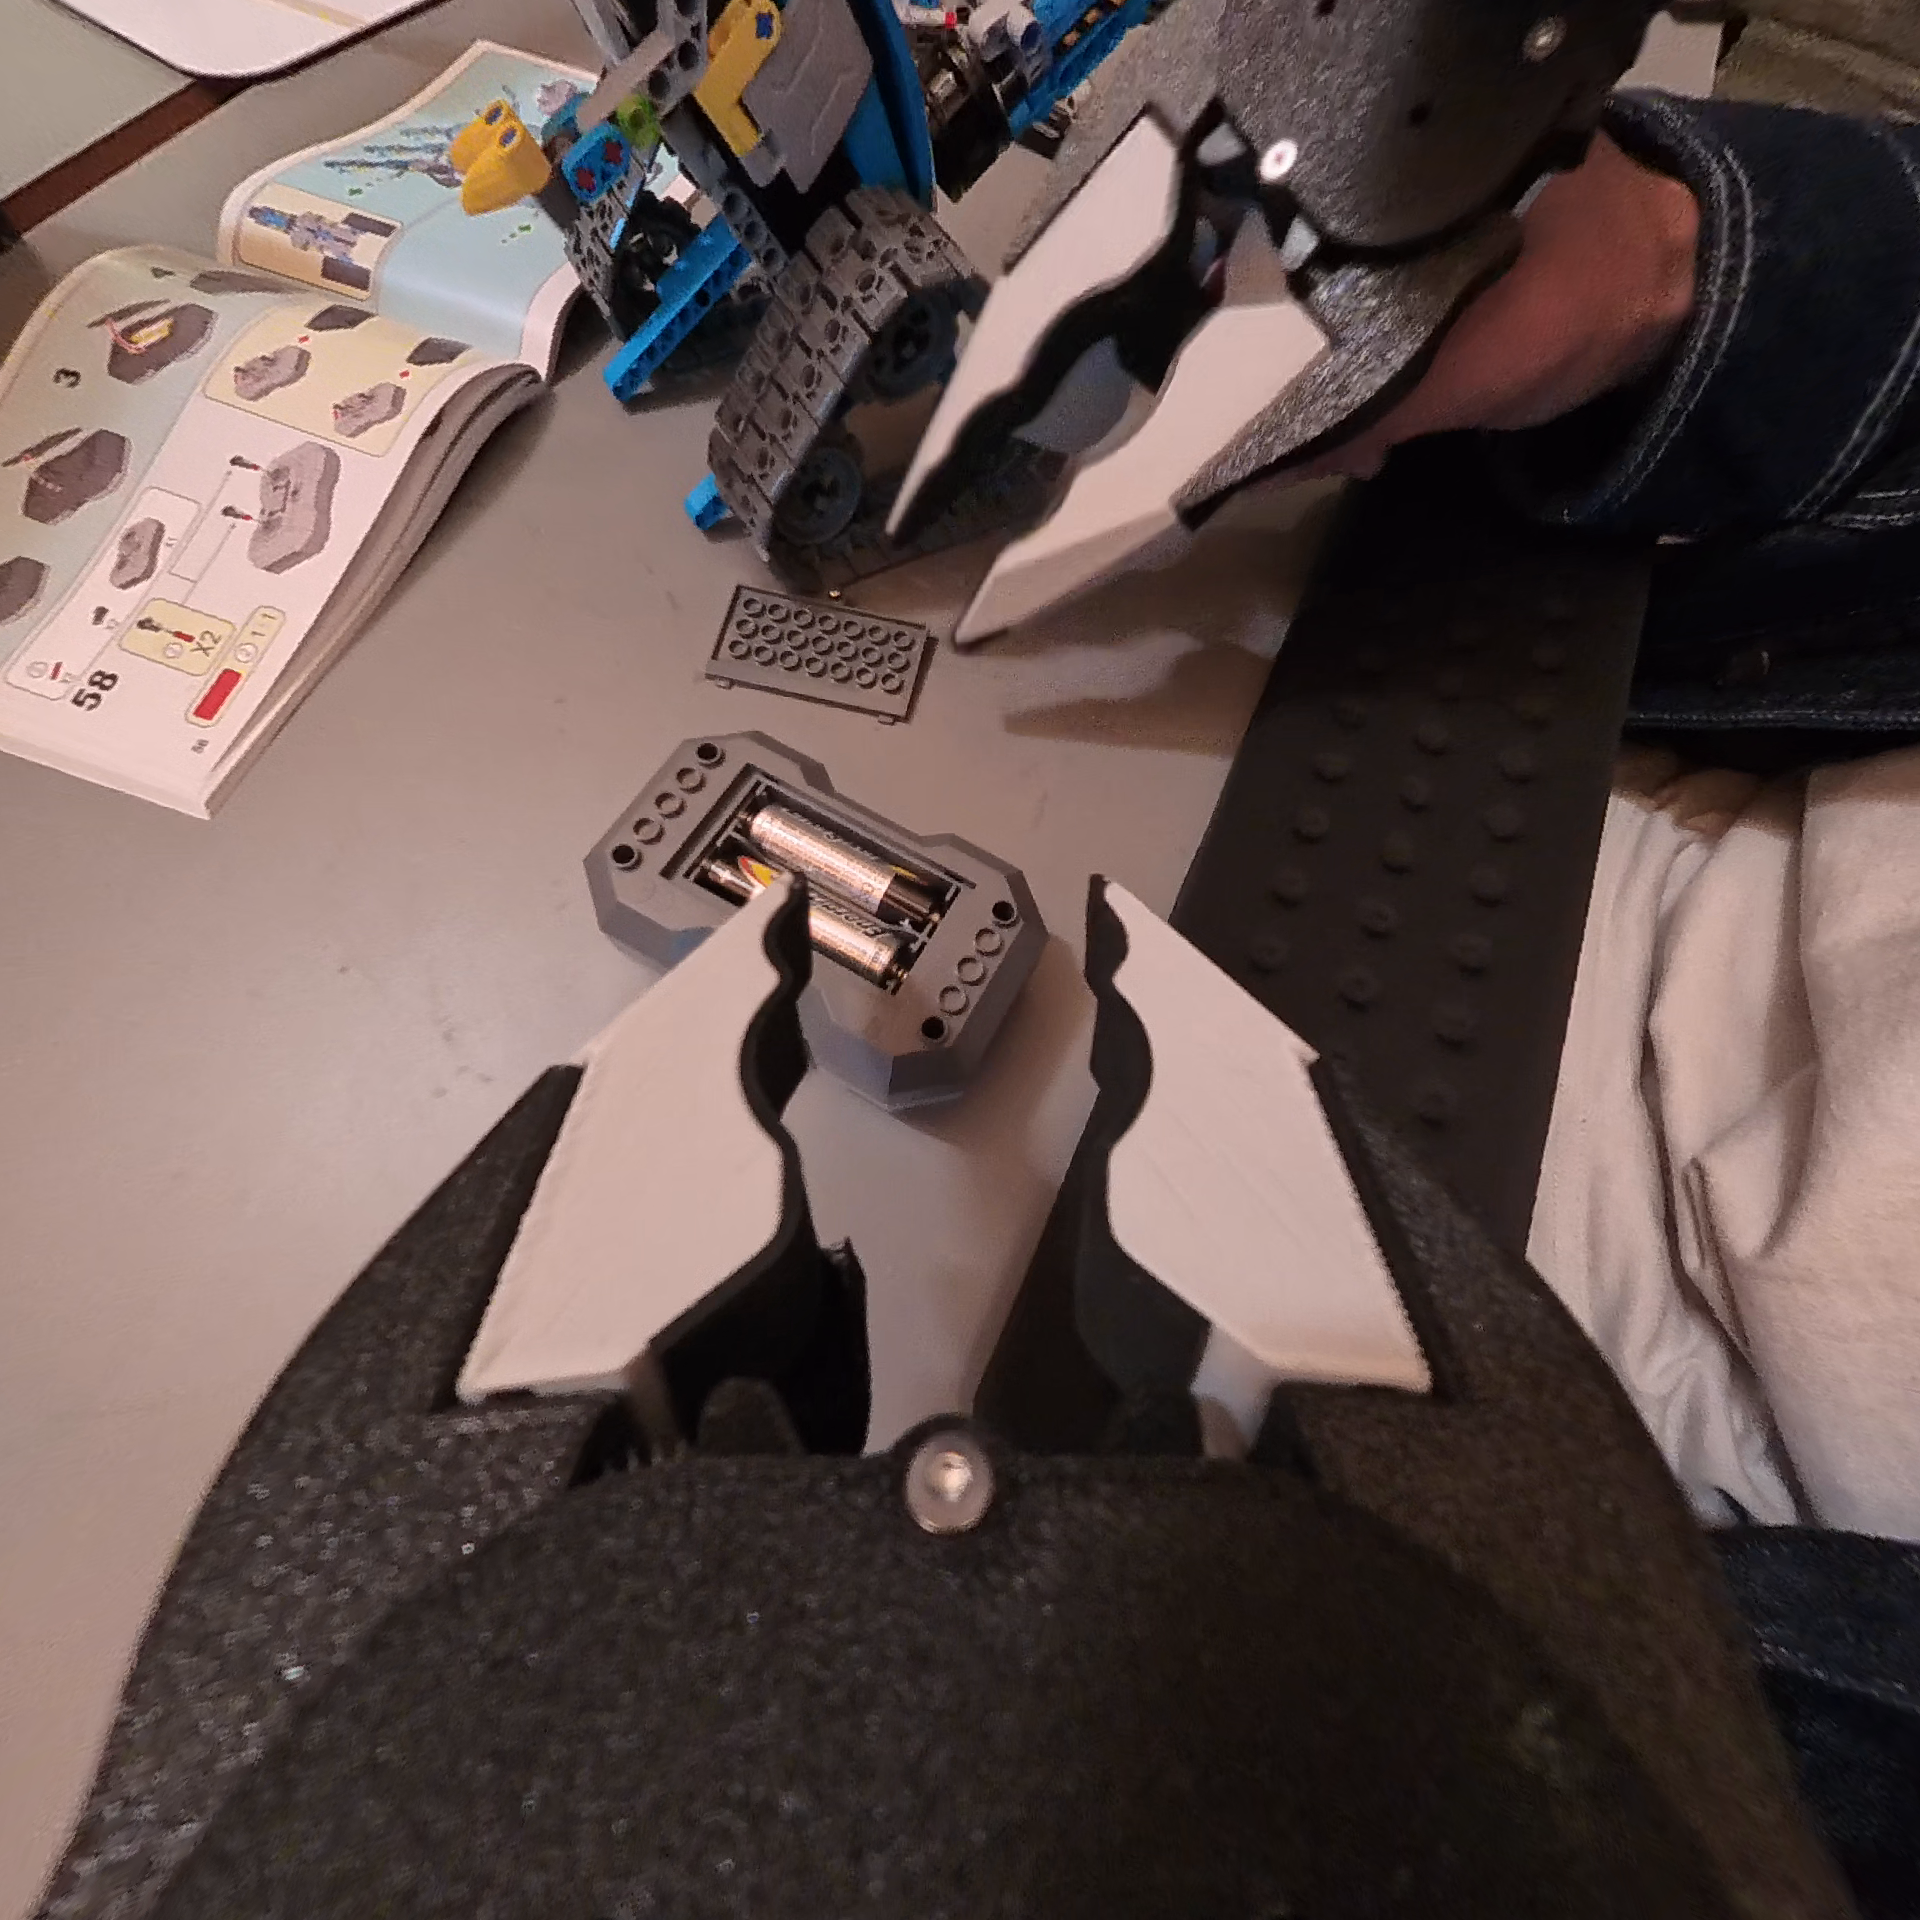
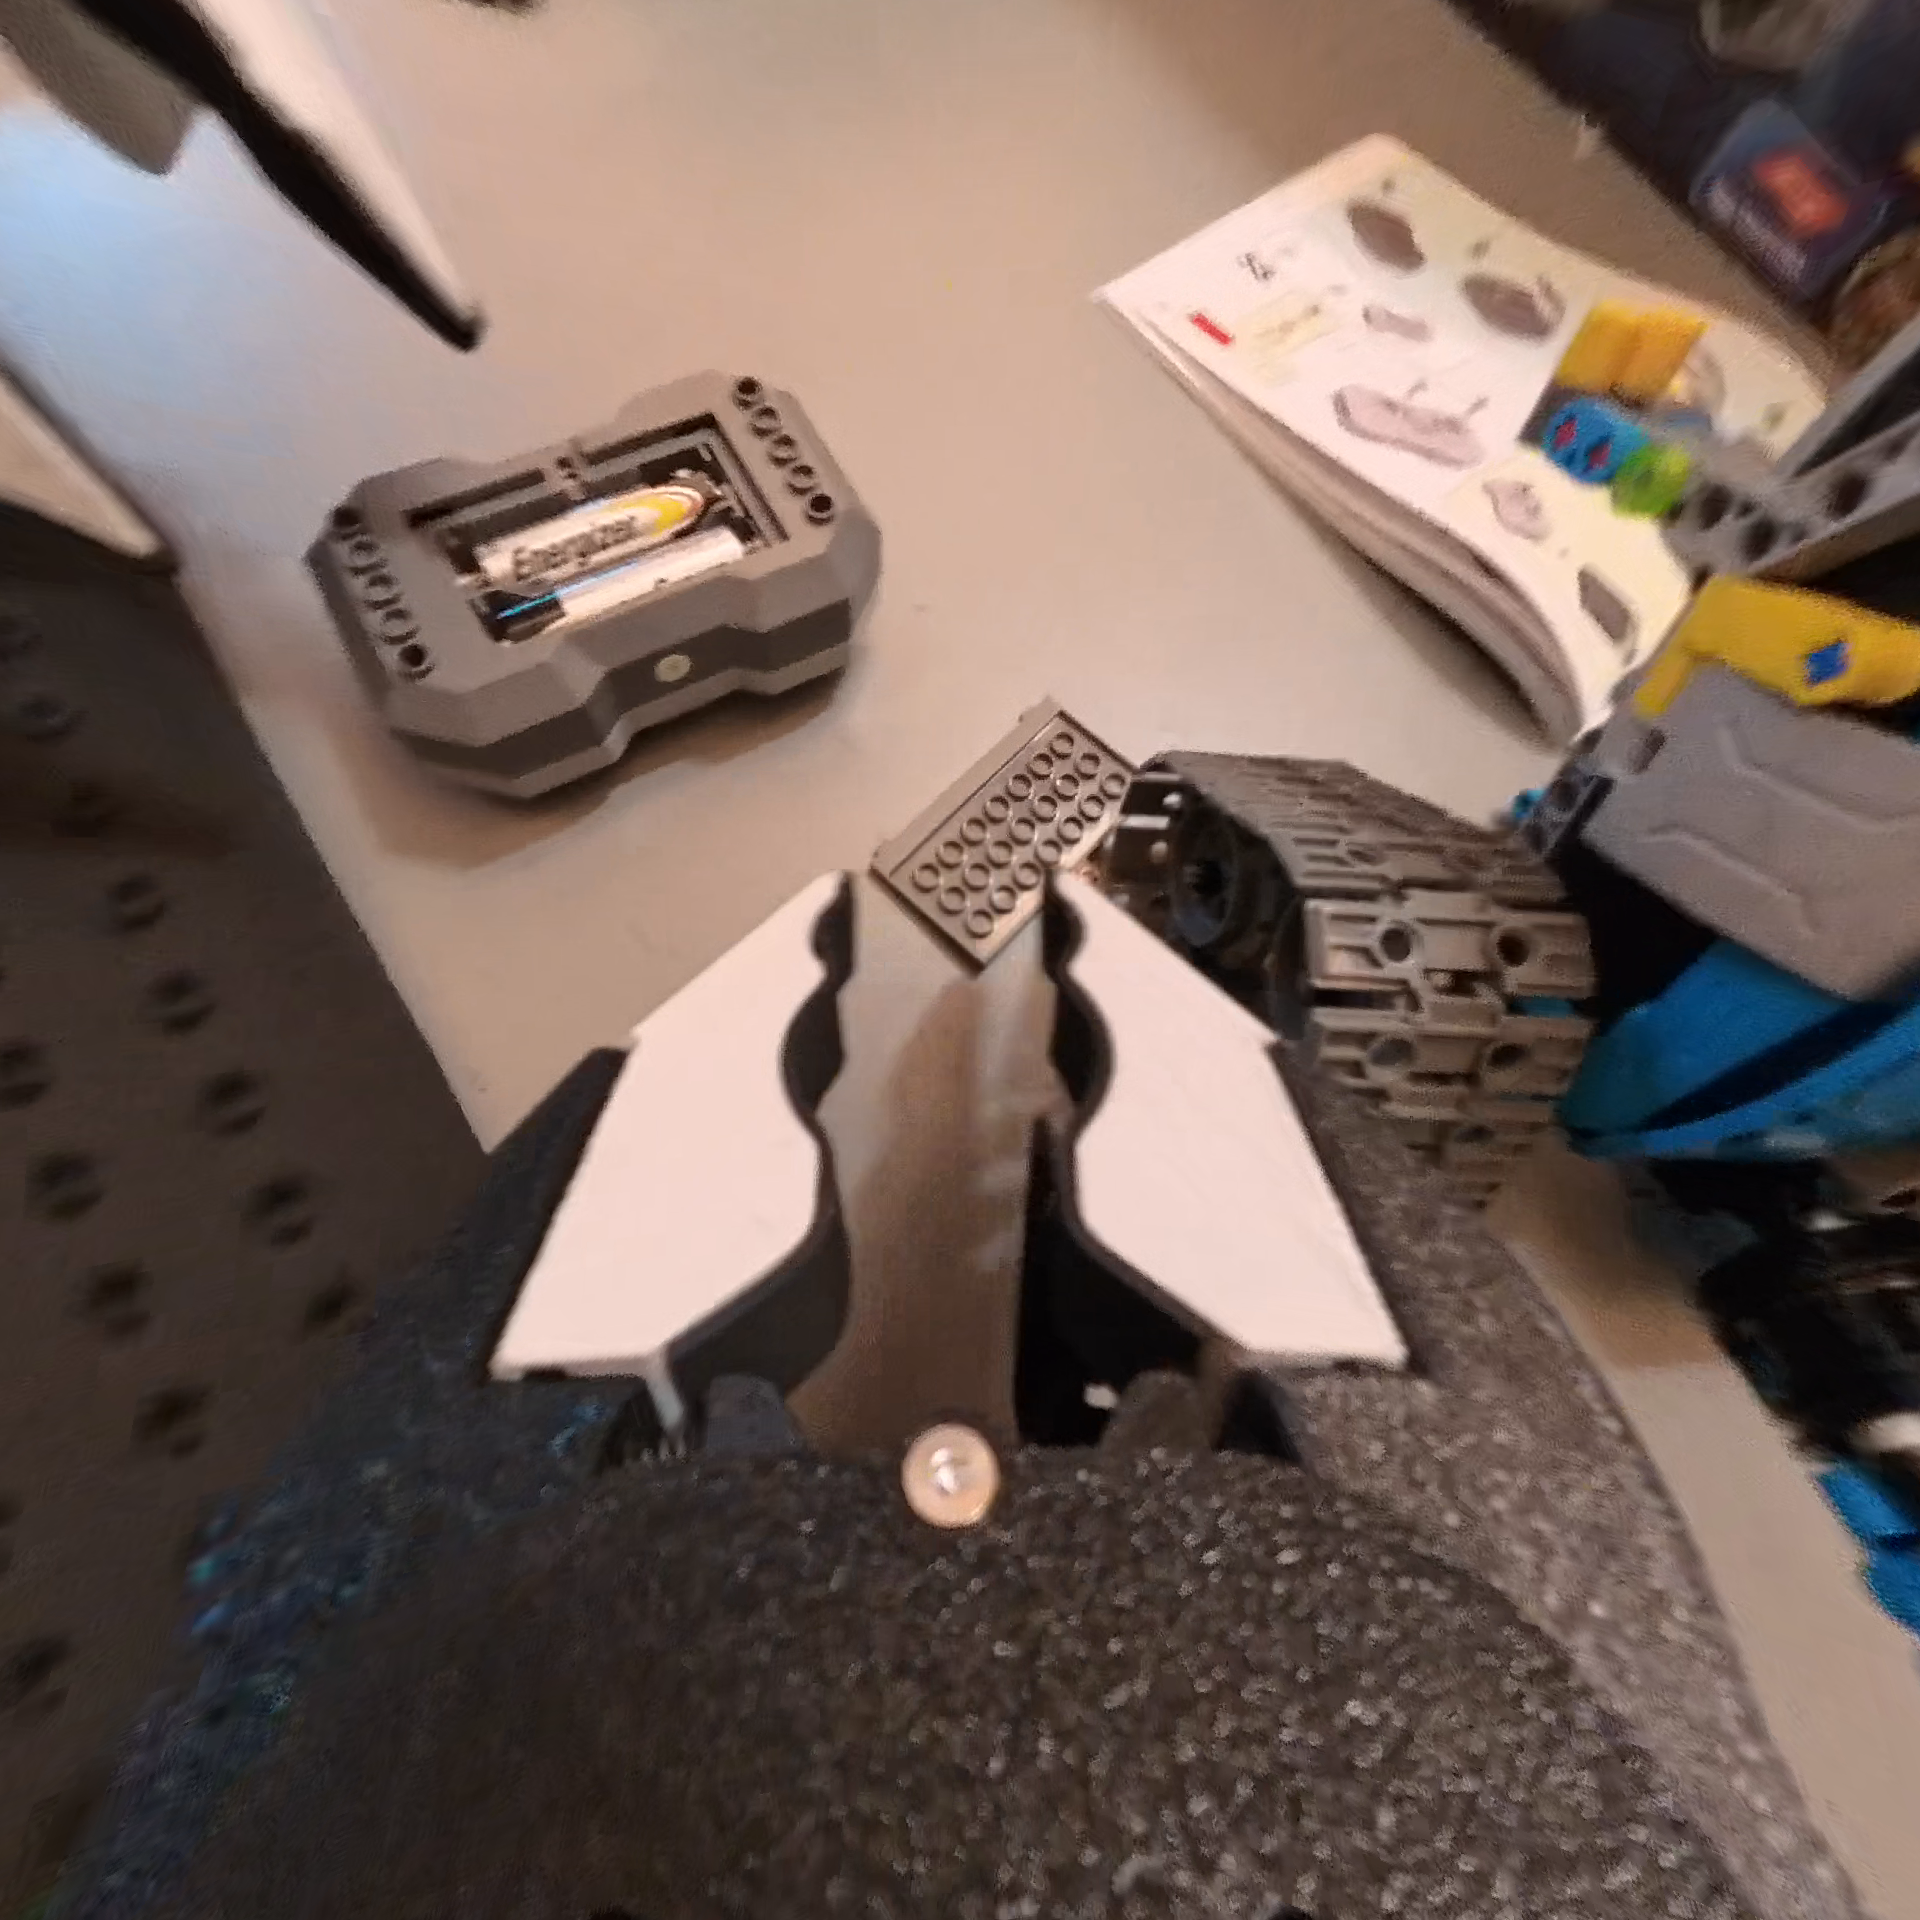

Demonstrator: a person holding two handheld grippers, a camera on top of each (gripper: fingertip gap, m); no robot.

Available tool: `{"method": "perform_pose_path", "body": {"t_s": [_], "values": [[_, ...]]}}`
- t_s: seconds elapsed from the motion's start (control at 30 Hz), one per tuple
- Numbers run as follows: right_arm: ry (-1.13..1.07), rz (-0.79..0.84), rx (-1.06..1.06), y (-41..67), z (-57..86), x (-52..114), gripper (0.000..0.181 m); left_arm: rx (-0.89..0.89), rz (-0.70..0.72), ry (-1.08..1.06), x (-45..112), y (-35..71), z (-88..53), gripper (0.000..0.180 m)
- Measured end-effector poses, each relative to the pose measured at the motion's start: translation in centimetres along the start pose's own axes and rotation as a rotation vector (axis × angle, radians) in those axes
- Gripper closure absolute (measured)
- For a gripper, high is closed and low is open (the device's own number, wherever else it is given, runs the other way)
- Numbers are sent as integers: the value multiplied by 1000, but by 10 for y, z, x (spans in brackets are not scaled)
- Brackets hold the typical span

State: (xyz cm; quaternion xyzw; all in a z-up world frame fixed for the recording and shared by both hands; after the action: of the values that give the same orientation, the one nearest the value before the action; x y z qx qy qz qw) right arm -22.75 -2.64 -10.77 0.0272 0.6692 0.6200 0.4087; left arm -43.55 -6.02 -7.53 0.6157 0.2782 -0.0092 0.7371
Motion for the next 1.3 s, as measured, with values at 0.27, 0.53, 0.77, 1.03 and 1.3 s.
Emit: {"method": "perform_pose_path", "body": {"t_s": [0.27,0.53,0.77,1.03,1.3], "values": [[-184,-113,294,-4,-4,18,130,-33,47,-34,0,3,1,129],[-193,-156,275,-6,-7,28,141,-87,81,-77,2,1,-2,129],[-139,-158,258,-8,-5,24,143,-212,92,6,4,1,-21,131],[-91,-60,194,-1,-11,4,143,-425,139,30,24,10,-42,132],[-49,133,20,29,-26,-23,143,-660,230,-168,48,16,-36,128]]}}
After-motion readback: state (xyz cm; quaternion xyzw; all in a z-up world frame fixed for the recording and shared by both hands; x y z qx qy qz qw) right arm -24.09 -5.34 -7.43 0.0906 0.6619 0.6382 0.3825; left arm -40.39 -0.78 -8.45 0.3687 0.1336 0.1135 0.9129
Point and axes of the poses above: each gripper's, where its closed fingertips meet, x out along the fingers, y out of its top, z = x × y across the jaws, the point moved 9 cm from there along -x, back along the fingers, and after that the axes turned 11 degrees about z, right-handed, at the moved point
